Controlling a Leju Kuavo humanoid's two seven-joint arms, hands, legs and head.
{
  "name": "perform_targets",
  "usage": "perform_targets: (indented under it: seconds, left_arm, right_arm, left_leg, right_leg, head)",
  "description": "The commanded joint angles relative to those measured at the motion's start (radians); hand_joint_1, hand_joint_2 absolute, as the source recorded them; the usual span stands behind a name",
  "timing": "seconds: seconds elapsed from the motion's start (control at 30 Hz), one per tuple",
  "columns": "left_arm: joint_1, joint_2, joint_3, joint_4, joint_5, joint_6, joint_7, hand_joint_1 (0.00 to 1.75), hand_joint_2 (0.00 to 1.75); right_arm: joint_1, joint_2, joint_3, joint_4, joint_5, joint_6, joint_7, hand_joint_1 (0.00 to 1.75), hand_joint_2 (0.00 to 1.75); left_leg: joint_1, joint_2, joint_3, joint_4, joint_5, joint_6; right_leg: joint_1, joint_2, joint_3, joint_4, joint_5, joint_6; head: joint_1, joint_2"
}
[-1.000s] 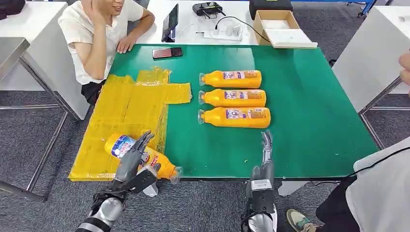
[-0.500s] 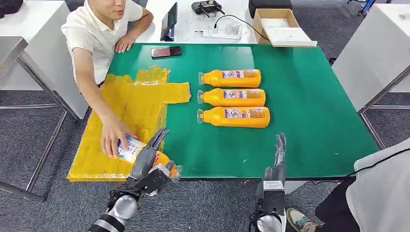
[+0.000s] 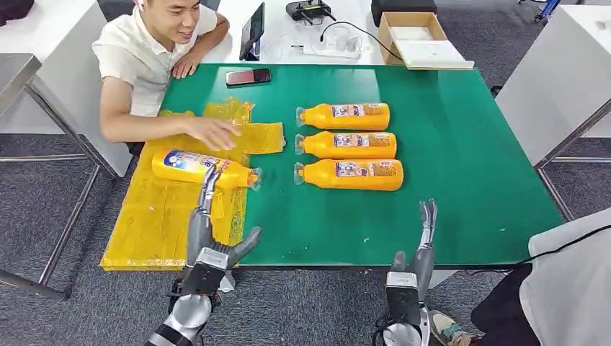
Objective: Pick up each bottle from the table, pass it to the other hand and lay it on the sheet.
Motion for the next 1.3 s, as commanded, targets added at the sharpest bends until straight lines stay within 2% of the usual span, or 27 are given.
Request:
perform_targets:
  seconds: [0.03,0.13,0.2,0.23,0.33,0.43,0.57,0.73,0.87,0.97,1.1,1.17,1.3]
  left_arm:
    - [0.027,-0.002,-0.031,-0.098,0.014,0.01,-0.003,0.0,1.75]
    - [0.057,-0.034,-0.005,-0.154,0.158,0.069,-0.112,0.0,1.75]
    - [0.084,-0.031,-0.01,-0.223,0.207,0.103,-0.124,0.0,1.75]
    - [0.09,-0.025,-0.012,-0.237,0.213,0.112,-0.124,0.0,1.75]
    - [0.09,0.001,-0.015,-0.223,0.233,0.102,-0.101,0.0,1.75]
    - [0.084,0.007,-0.018,-0.18,0.22,0.092,-0.077,0.0,1.75]
    - [0.091,0.012,-0.031,-0.158,0.18,0.097,-0.055,0.0,1.75]
    - [0.102,0.006,-0.025,-0.143,0.168,0.085,-0.018,0.0,1.75]
    - [0.111,0.005,-0.018,-0.153,0.145,0.086,-0.003,0.0,1.75]
    - [0.109,0.003,-0.022,-0.15,0.137,0.079,0.006,0.0,1.75]
    - [0.107,0.001,-0.023,-0.146,0.137,0.079,0.007,0.0,1.75]
    - [0.1,-0.003,-0.029,-0.134,0.13,0.073,0.015,0.0,1.75]
    - [0.095,-0.006,-0.032,-0.129,0.13,0.072,0.017,0.0,1.75]
  right_arm:
    - [-0.008,-0.035,0.035,0.005,0.003,-0.015,-0.032,0.0,0.0]
    - [-0.019,-0.055,0.034,0.02,0.011,-0.026,-0.032,0.0,0.0]
    - [-0.043,-0.099,0.029,0.045,0.085,-0.061,-0.019,0.0,0.0]
    - [-0.058,-0.118,0.019,0.065,0.12,-0.076,-0.01,0.0,1.75]
    - [-0.129,-0.203,-0.008,0.175,0.322,-0.151,0.05,0.0,1.75]
    - [-0.206,-0.258,-0.029,0.298,0.453,-0.204,0.09,0.0,1.75]
    - [-0.256,-0.276,-0.019,0.344,0.509,-0.204,0.109,0.0,1.75]
    - [-0.327,-0.312,0.026,0.484,0.637,-0.171,0.257,0.0,1.75]
    - [-0.381,-0.324,0.056,0.621,0.699,-0.123,0.321,0.0,1.75]
    - [-0.412,-0.323,0.071,0.678,0.708,-0.096,0.327,0.0,1.75]
    - [-0.421,-0.32,0.075,0.689,0.708,-0.089,0.329,0.0,1.75]
    - [-0.457,-0.314,0.098,0.733,0.72,-0.034,0.352,0.0,1.75]
    - [-0.473,-0.303,0.107,0.747,0.721,-0.019,0.358,0.0,1.75]
  left_leg:
    - [0.001,0.001,0.001,0.0,-0.001,-0.001]
    - [0.001,0.003,0.002,0.0,-0.001,-0.002]
    - [0.001,0.002,0.001,0.0,-0.001,-0.001]
    - [0.001,0.004,0.002,0.001,-0.002,-0.002]
    - [0.001,0.004,0.003,0.0,-0.001,-0.001]
    - [0.001,0.004,0.005,-0.002,-0.001,-0.001]
    - [0.0,0.004,0.005,-0.002,-0.001,-0.002]
    - [0.0,0.003,0.003,-0.001,-0.001,-0.001]
    - [0.0,0.003,0.004,-0.001,-0.001,-0.001]
    - [0.001,0.005,0.005,-0.001,-0.001,-0.002]
    - [0.0,0.004,0.004,-0.001,-0.001,-0.002]
    - [0.0,0.004,0.004,-0.001,-0.001,-0.002]
    - [0.0,0.004,0.002,0.0,-0.001,-0.001]
  right_leg:
    - [0.001,0.0,0.001,0.0,0.0,-0.001]
    - [0.001,0.001,0.002,0.0,-0.001,-0.002]
    - [0.001,0.001,0.001,0.0,0.0,-0.002]
    - [0.001,0.002,0.001,0.0,-0.001,-0.002]
    - [0.001,0.002,0.003,-0.001,0.0,-0.002]
    - [0.001,0.002,0.005,-0.003,0.001,-0.002]
    - [0.0,0.002,0.005,-0.002,0.001,-0.002]
    - [0.0,0.002,0.003,-0.002,0.001,-0.001]
    - [0.001,0.002,0.003,-0.002,0.001,-0.001]
    - [0.001,0.004,0.005,-0.002,0.001,-0.002]
    - [0.001,0.003,0.003,-0.002,0.001,-0.001]
    - [0.001,0.003,0.003,-0.001,0.001,-0.002]
    - [0.0,0.003,0.002,-0.001,0.001,-0.001]
  head:
    - [0.0,0.0]
    - [0.0,0.0]
    - [0.0,0.0]
    - [0.0,0.0]
    - [0.0,0.0]
    - [0.0,0.0]
    - [0.0,0.0]
    - [0.0,0.0]
    - [0.0,0.0]
    - [0.0,0.0]
    - [0.0,0.0]
    - [0.0,0.0]
    - [0.0,0.0]
